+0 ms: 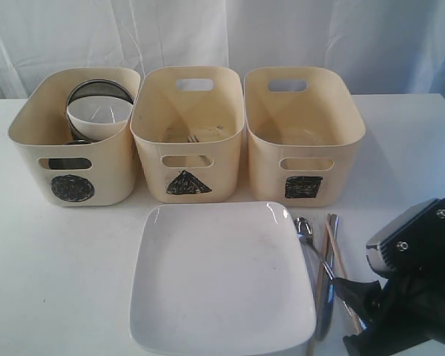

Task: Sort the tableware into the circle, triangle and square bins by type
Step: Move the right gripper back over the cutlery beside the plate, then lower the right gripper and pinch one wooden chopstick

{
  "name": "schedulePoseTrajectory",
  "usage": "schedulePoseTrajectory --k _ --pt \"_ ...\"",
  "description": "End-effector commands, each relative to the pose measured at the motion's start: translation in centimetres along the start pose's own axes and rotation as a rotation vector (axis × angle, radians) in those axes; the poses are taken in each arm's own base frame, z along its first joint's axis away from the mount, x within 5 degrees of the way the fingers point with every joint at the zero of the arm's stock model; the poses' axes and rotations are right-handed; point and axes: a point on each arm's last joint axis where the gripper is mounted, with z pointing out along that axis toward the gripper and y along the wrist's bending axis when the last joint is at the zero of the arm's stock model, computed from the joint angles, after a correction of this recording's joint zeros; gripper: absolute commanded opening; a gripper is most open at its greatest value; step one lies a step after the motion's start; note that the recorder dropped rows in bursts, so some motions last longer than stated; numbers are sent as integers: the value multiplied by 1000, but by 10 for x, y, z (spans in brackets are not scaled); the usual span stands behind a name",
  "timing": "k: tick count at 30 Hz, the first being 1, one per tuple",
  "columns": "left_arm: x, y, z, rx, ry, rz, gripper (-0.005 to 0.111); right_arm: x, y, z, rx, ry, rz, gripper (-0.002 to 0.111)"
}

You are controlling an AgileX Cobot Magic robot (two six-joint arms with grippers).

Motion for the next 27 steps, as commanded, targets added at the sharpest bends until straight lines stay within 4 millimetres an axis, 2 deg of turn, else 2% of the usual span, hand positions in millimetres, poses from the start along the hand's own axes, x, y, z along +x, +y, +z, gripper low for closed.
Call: schedulePoseTrajectory --k 1,6,15,27 --pt "1 -1 0 9 -3 -11 0 2 0 11 0 11 3 52" --pt "1 -1 0 9 -3 -11 0 3 0 22 1 25 37 52" --pt "1 -1 0 9 -3 -11 0 7 -16 36 127 12 293 52" --pt "1 -1 0 9 -3 -11 0 9 -18 56 147 84 280 52"
